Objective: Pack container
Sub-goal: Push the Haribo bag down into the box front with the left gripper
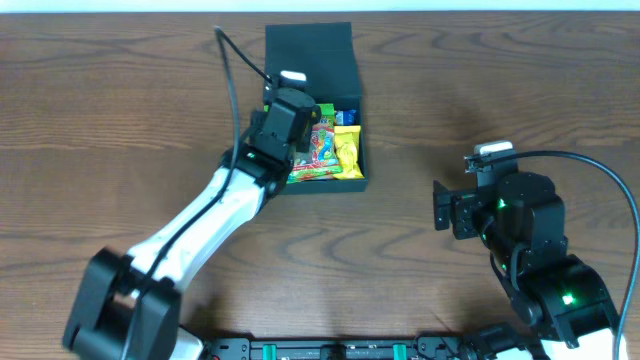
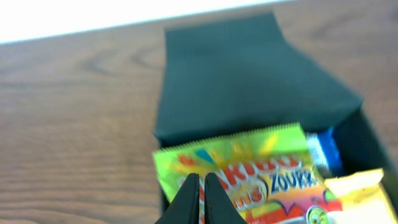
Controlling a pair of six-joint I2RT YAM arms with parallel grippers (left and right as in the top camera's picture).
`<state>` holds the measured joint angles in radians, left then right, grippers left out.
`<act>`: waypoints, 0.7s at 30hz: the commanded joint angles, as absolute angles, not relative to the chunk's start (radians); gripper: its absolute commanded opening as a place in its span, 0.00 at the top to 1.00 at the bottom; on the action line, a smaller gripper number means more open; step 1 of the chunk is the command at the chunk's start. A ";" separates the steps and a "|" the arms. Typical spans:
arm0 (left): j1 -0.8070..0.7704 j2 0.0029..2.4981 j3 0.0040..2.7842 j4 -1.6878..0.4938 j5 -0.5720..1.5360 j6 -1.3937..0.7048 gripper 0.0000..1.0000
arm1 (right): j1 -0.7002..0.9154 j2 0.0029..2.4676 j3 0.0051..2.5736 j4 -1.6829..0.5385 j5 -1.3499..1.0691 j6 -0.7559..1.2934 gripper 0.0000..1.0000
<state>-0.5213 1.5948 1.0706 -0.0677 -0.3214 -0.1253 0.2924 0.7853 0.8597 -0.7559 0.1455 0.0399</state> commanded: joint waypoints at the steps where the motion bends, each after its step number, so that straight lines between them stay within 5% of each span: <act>1: -0.503 1.602 1.069 -0.072 -0.375 -0.077 0.94 | 0.279 0.784 0.856 -0.756 0.142 0.025 0.01; 21: -0.402 1.794 1.069 -0.002 -0.102 -0.093 0.94 | 0.279 0.784 0.856 -0.756 0.142 0.025 0.01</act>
